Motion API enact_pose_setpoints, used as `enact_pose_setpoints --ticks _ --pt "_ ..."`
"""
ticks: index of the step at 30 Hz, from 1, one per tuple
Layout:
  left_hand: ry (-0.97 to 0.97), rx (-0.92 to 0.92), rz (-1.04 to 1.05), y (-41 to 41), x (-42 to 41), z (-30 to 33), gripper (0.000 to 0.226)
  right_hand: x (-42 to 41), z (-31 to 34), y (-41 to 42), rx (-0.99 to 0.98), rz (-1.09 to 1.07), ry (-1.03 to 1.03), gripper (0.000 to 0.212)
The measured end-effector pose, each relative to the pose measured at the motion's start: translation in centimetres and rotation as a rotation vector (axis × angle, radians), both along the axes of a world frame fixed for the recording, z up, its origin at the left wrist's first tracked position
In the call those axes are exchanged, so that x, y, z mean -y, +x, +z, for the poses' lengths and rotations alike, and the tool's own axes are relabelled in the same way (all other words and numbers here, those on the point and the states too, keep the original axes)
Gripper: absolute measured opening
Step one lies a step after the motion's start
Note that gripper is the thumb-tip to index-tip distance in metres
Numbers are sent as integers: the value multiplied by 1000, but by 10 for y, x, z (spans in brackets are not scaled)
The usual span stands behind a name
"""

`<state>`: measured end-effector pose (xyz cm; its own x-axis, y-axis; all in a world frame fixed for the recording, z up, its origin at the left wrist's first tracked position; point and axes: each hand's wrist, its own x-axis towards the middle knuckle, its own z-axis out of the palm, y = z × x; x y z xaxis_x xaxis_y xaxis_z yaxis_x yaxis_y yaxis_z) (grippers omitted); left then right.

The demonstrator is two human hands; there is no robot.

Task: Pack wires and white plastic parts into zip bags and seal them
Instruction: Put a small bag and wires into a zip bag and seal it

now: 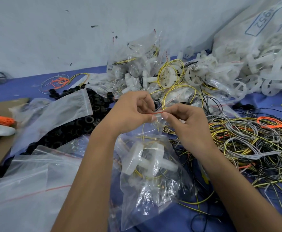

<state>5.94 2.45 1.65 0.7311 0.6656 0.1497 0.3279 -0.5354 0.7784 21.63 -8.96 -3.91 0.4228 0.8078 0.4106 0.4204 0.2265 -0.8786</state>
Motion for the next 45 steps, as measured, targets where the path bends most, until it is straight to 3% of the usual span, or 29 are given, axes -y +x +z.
enact_pose_setpoints --ticks 9,23,45 --pt "72 -73 -64 3 -2 -3 5 2 2 1 161 -31 -16 7" --pt "116 -97 -104 5 -3 -7 7 4 7 -4 337 -44 -44 7" --pt "149 -102 -60 1 -1 -6 8 3 4 -2 275 -54 -41 5"
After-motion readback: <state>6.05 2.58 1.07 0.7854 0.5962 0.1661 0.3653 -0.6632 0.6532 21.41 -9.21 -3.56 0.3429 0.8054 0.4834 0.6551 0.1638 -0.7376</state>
